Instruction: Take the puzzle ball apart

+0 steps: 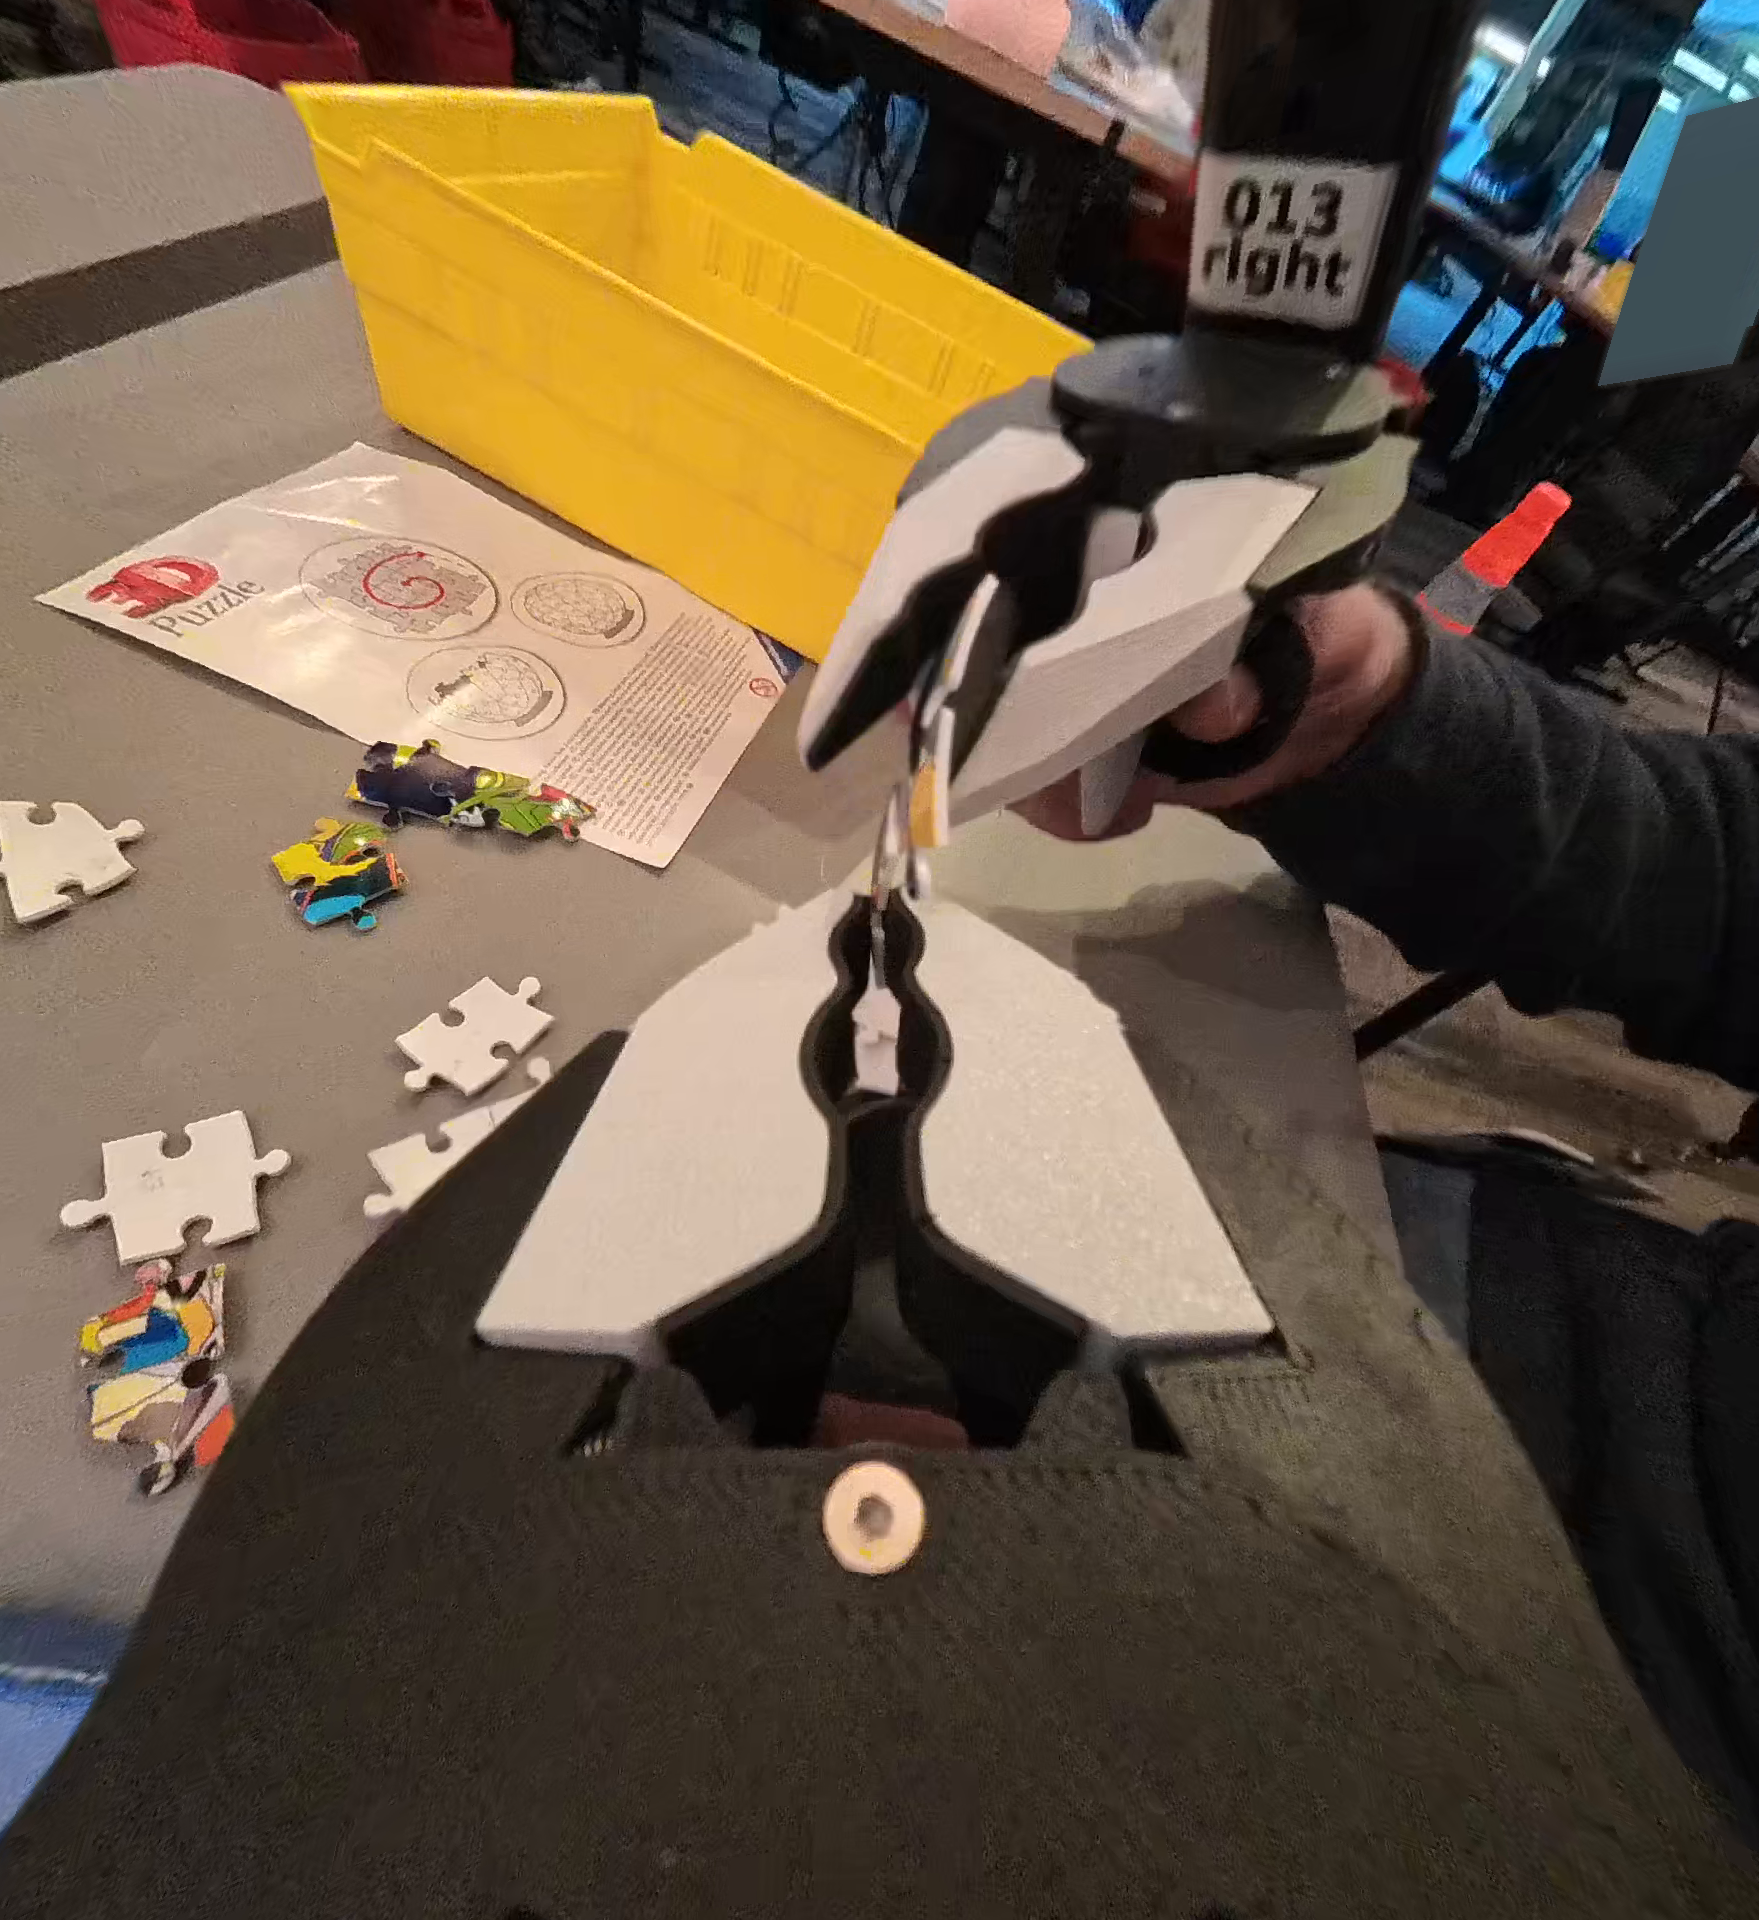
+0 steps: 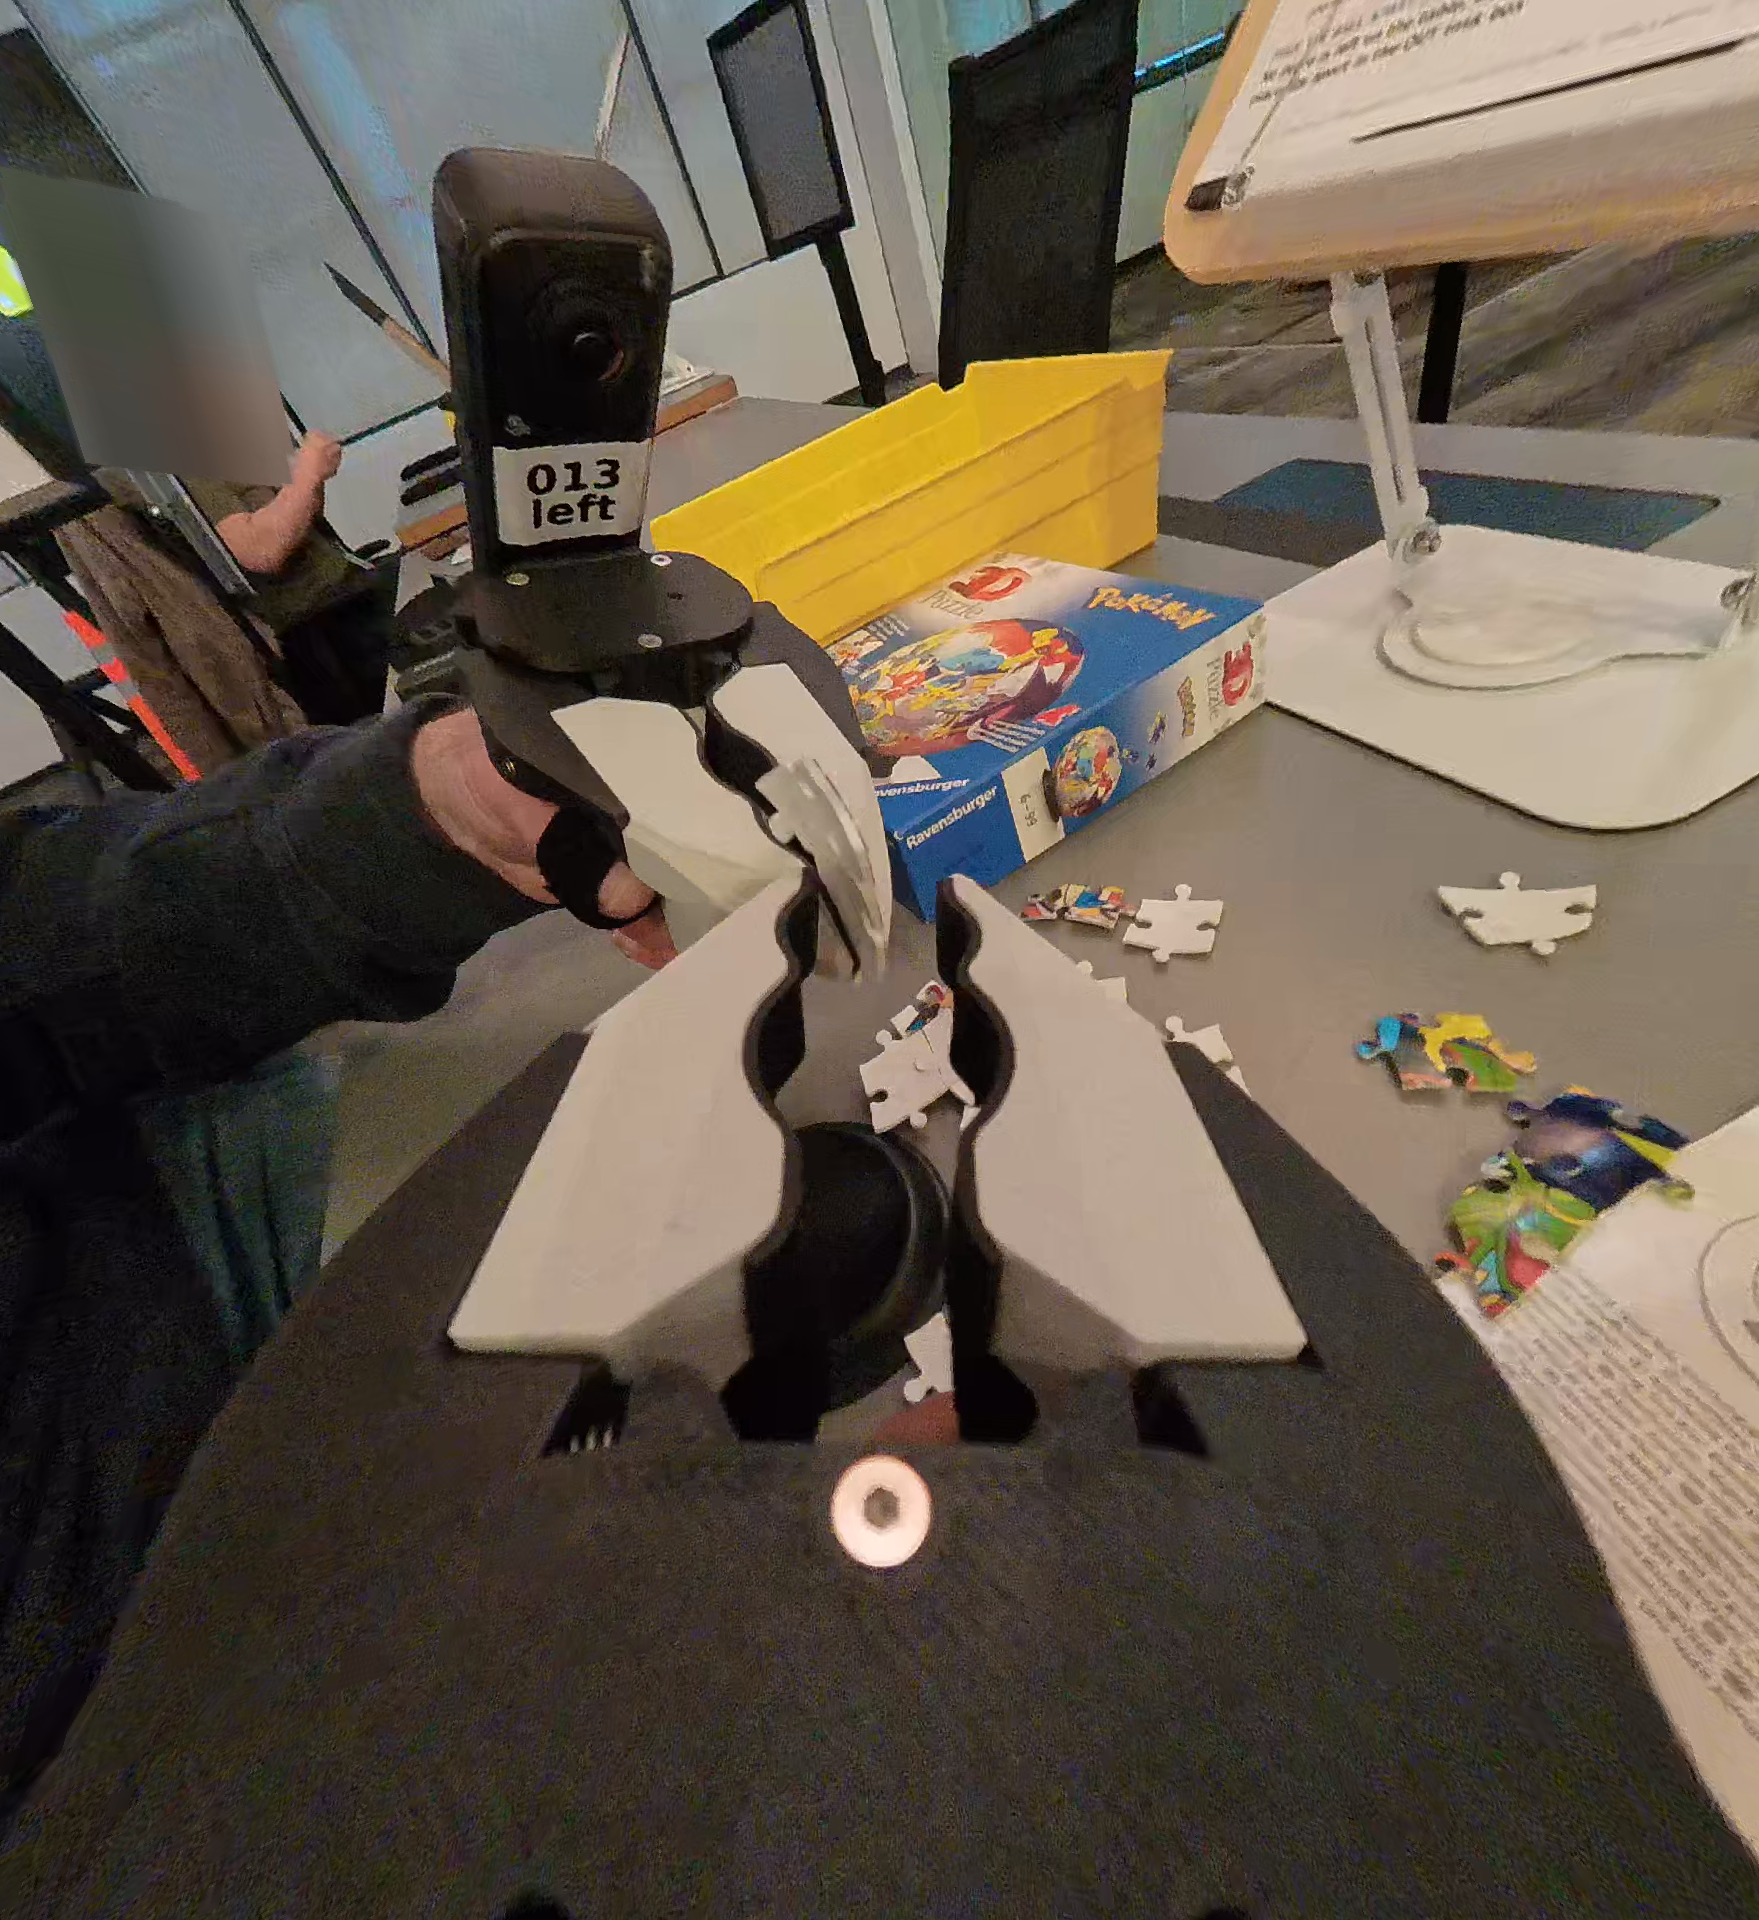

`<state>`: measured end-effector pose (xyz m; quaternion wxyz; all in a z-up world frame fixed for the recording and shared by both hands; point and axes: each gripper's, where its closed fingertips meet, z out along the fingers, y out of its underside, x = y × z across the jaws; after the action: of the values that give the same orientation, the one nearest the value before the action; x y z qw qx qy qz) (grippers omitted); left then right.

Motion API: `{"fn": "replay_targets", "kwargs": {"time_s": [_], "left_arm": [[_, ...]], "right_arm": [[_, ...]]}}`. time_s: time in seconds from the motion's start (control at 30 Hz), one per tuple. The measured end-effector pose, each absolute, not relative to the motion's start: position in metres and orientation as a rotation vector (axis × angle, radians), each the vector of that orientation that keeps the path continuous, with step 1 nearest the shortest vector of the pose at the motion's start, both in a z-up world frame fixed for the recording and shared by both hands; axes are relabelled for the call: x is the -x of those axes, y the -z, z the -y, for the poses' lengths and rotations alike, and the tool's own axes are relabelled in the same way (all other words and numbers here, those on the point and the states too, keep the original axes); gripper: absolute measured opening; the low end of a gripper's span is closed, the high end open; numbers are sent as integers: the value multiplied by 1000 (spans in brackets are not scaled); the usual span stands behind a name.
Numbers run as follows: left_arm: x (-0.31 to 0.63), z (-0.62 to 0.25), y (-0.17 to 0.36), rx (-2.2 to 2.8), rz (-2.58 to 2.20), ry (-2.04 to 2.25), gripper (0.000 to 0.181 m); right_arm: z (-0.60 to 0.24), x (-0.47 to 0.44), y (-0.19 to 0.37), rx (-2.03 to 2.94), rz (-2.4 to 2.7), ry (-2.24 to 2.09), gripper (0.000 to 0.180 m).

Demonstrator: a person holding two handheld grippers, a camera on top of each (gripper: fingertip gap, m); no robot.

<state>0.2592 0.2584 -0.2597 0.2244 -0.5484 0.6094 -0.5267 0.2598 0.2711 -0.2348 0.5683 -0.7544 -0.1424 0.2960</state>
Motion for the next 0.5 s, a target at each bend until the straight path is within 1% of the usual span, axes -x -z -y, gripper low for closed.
{"fn": "replay_targets", "kwargs": {"time_s": [0.03,0.07,0.1,0.13,0.2,0.27,0.33,0.4,0.43,0.5], "left_arm": [[-259,-254,264,1515,-1737,1428,2],[-258,-249,266,1506,-1788,1420,3],[-259,-246,267,1502,-1809,1414,3],[-260,-247,268,1526,-1814,1402,3],[-264,-253,268,1603,-1760,1436,3],[-267,-252,264,1693,-1662,1599,3],[-267,-250,263,1719,-1602,1724,3],[-268,-253,269,1709,-1618,1647,3],[-268,-254,270,1656,-1660,1537,3],[-265,-250,254,1420,-1721,1386,3]], "right_arm": [[-272,-258,231,1761,362,-679,22],[-271,-256,227,1746,397,-679,18],[-270,-252,225,1745,436,-687,4],[-271,-252,226,1761,468,-647,2],[-275,-255,226,1754,562,-382,0],[-276,-254,223,1720,656,-93,0],[-276,-254,222,1695,667,-7,0],[-277,-256,227,1744,531,-187,0],[-276,-257,227,1760,405,-375,0],[-273,-261,212,1665,107,-886,0]]}}
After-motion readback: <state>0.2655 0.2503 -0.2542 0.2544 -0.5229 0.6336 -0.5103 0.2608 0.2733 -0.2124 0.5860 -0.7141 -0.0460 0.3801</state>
